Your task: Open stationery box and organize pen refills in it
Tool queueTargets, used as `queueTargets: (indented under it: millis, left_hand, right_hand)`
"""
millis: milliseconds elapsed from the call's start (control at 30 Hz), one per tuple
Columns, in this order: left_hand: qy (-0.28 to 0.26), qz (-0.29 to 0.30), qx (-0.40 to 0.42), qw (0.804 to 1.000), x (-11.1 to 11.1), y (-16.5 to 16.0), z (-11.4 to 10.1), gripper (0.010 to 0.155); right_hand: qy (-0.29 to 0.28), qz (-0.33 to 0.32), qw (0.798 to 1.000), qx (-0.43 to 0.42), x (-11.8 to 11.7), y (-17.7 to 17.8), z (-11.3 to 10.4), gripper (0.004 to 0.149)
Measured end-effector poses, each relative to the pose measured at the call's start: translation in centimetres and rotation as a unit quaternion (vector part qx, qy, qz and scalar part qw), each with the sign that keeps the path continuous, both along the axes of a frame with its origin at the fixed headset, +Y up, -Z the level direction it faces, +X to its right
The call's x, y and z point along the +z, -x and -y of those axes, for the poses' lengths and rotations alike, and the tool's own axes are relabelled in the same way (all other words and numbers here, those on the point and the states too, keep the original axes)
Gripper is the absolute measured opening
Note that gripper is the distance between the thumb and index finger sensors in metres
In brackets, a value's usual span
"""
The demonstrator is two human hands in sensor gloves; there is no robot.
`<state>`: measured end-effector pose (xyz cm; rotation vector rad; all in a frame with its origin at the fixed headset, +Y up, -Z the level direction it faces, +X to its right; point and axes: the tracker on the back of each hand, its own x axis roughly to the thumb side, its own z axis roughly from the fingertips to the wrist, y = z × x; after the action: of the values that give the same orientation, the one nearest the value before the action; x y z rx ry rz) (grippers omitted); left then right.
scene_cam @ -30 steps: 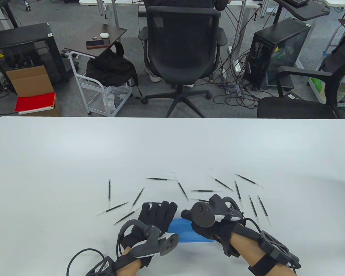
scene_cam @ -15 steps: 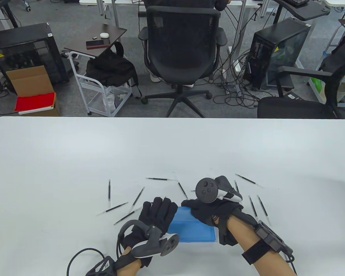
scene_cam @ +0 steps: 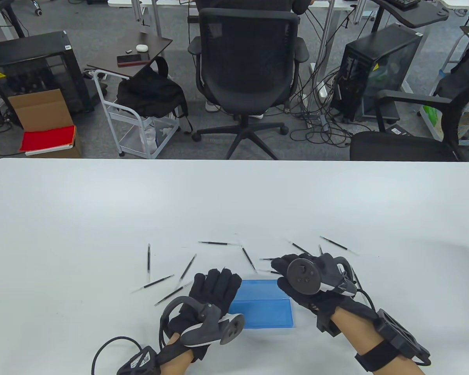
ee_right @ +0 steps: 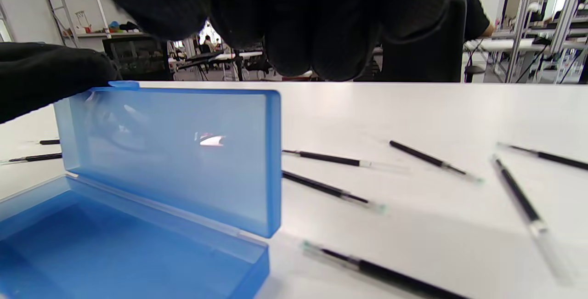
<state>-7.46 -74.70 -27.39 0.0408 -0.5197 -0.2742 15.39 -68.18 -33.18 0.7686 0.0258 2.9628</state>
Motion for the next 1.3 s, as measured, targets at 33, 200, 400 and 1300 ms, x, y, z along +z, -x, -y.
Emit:
queueTargets:
  millis: [33, 200, 400, 1300]
  left_hand:
    - [0.002, 0.0, 0.001, 1.0, 0.0, 0.0, 0.0, 0.123]
    - [0.002, 0.0, 0.0, 1.0, -0.1, 0.0, 0.0, 0.123]
    - [0.006, -0.001, 0.003, 1.0, -0.1, 0.1, 0.0, 0.123]
    - [0.009, -0.002, 0.006, 1.0, -0.2, 0.1, 0.1, 0.123]
  right_hand:
    - [-0.018, 0.003, 1.0, 0.004, 0.2, -0.4, 0.1, 0.058]
    - [-0.055, 0.022, 0.994, 0.097, 0.7, -2.0, 1.8, 0.057]
    - [-0.03, 0.022, 0.98, 0.196, 0.4, -2.9, 5.8, 0.058]
    - [-0.044, 0.003, 0.982, 0.185, 0.0, -3.1, 7.8, 0.054]
